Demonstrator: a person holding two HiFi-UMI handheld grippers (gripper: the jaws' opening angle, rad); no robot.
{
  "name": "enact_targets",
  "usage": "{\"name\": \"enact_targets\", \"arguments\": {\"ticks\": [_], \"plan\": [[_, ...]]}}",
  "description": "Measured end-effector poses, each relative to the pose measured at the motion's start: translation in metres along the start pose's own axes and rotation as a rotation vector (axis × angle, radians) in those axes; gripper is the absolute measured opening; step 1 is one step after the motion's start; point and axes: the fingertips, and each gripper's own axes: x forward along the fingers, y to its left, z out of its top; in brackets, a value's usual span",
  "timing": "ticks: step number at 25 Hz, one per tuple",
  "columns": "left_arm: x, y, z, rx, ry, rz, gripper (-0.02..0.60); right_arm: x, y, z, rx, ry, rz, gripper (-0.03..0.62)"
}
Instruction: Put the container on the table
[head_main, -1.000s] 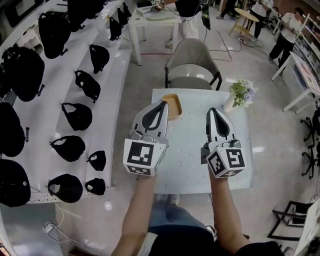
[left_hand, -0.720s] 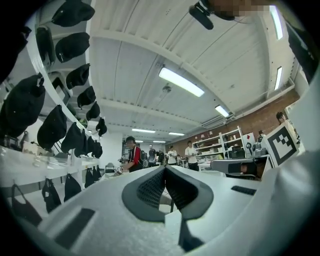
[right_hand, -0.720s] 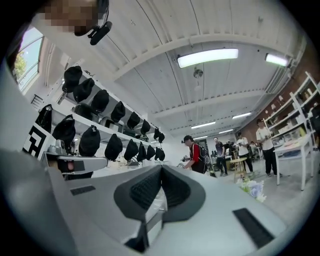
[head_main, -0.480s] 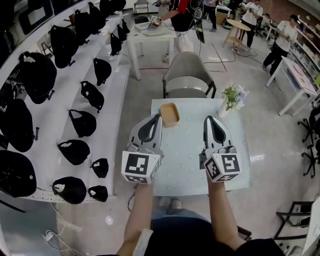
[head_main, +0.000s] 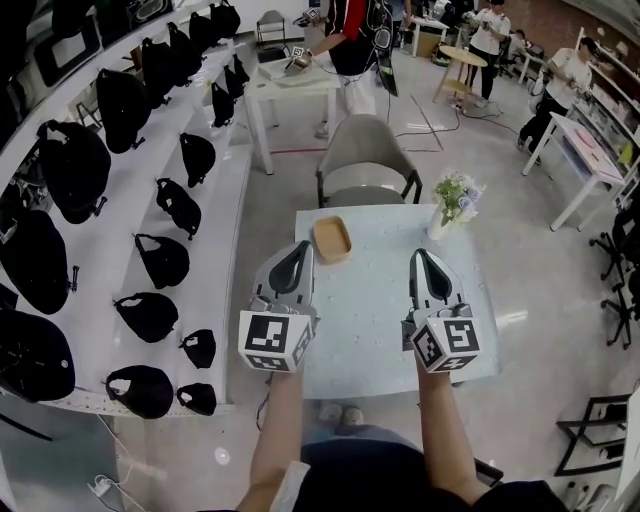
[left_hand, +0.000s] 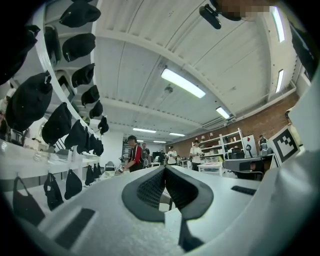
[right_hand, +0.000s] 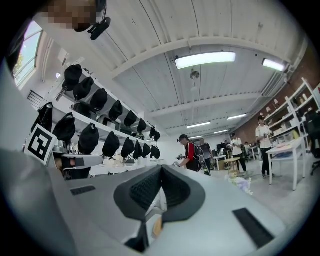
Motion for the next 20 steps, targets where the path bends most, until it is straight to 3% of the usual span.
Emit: {"name": "enact_targets", "arguments": {"ticks": [20], "plan": [[-0.0039,-0.0059,-0.0045,-0.015,0.008,-0.013,0.002,-0.0041,-0.001,0.0007,-0.007,0.008,0.008,-0.002]]}}
